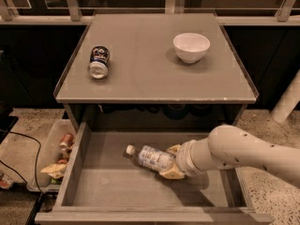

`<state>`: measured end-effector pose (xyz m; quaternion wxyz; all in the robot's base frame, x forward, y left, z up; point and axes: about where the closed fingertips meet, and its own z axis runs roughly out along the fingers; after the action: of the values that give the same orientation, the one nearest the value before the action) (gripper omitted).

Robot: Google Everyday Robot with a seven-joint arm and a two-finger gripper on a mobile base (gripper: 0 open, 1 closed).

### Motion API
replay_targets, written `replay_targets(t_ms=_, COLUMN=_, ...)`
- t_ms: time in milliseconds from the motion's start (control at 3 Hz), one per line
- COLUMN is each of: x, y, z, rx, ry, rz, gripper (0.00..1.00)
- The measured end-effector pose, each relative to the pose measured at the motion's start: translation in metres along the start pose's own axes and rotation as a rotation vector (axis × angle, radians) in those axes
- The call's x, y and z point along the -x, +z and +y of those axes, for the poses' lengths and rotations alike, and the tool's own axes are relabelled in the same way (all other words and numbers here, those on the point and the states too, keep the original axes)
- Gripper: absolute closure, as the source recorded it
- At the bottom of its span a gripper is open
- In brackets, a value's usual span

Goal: Pick blue plastic bottle from top drawer and place on counter

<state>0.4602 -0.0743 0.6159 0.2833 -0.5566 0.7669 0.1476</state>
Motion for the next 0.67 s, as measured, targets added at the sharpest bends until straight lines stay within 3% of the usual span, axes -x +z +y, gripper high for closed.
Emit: replay_targets(t_ms=667, x=0.045, y=-0.075, z=-0.013, rx=-0.036, ry=-0.110, rz=-0.035, gripper=1.00)
